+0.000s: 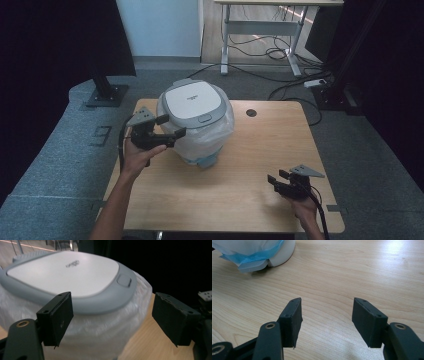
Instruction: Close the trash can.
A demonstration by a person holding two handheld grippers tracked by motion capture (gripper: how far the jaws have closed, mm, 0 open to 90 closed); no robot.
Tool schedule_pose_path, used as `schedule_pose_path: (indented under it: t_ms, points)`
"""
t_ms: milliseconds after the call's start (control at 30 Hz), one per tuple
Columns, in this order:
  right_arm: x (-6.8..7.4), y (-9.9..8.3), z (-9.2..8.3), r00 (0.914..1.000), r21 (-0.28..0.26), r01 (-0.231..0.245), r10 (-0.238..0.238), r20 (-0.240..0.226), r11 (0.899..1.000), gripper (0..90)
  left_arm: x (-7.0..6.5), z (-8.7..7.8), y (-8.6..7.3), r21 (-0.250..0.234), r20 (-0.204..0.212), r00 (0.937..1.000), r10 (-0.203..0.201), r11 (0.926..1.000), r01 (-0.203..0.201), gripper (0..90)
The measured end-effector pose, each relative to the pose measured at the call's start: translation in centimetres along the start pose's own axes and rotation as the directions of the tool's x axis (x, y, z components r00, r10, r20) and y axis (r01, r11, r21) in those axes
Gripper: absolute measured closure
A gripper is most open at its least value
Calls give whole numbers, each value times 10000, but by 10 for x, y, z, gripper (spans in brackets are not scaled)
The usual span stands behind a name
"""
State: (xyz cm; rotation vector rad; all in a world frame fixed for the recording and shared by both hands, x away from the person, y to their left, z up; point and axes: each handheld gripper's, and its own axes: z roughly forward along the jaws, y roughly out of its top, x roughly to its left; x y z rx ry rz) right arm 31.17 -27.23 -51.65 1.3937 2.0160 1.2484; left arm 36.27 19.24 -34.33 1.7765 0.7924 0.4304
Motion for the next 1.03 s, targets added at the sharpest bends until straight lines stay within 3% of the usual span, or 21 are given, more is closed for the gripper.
schedule_pose_path:
  t_ms: [267,433,567,667,800,1033]
  points:
    - [-1,0,-2,10000,-30,17,-17,31,10000,410,-7,-18,-43,102,46,9999,-90,9999,90,163]
    - [-2,0,-2,10000,-28,-9,9,64,10000,409,-8,-20,-74,485,-111,9999,-66,9988,71,160]
    - [-4,-1,-1,10000,13,-19,19,82,10000,408,-4,-17,-97,911,-172,9993,-325,9953,339,161]
    - [-4,-1,-1,10000,50,-5,4,88,10000,407,-1,-13,-107,1304,-389,9990,-230,9911,278,161]
    - [-3,-2,0,9999,86,45,-46,96,10000,406,4,-9,-116,1482,-462,9981,-419,9878,483,161]
    - [-3,-1,0,9998,83,135,-136,144,9999,404,4,-8,-117,1409,-516,9976,-466,9886,534,160]
